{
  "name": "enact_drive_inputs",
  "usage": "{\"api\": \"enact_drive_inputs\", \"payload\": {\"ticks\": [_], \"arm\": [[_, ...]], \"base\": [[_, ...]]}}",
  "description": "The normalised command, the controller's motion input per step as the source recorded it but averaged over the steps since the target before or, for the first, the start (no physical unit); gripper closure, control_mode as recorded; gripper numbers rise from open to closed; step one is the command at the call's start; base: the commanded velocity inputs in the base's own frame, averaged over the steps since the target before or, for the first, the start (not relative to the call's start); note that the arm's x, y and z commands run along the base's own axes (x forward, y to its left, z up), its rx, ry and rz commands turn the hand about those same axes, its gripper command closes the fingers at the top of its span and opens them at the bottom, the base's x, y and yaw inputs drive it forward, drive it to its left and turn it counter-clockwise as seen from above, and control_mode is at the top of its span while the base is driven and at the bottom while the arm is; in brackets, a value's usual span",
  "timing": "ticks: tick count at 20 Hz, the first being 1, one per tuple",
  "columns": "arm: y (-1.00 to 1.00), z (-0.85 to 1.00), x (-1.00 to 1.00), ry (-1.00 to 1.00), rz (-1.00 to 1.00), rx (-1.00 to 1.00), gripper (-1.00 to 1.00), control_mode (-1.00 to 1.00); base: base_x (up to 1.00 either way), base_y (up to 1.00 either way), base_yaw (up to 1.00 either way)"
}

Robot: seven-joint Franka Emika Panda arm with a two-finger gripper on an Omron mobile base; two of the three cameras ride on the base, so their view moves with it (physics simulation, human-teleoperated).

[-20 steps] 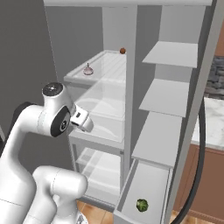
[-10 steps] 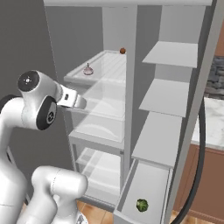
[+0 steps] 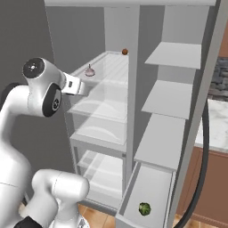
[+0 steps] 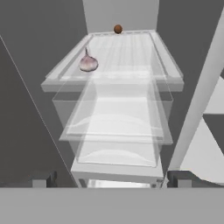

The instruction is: Take the garlic and broccoli from the fridge shelf and place them in the freezer drawer to begin freezing them.

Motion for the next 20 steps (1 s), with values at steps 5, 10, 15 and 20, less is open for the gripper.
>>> {"api": "enact_drive_inputs", "payload": {"ticks": [5, 10, 15, 20], "arm": [[0.12, 0.00, 0.64, 0.00, 0.08, 0.00, -1.00, -1.00], [0.25, 0.03, 0.73, 0.00, 0.05, 0.00, -1.00, -1.00], [0.28, 0.00, 0.65, 0.00, 0.01, 0.00, -1.00, -1.00], [0.05, 0.00, 0.60, 0.04, 0.00, 0.00, -1.00, -1.00]], "base": [[0.00, 0.00, 0.00], [0.00, 0.00, 0.00], [0.00, 0.00, 0.00], [0.00, 0.00, 0.00]]}}
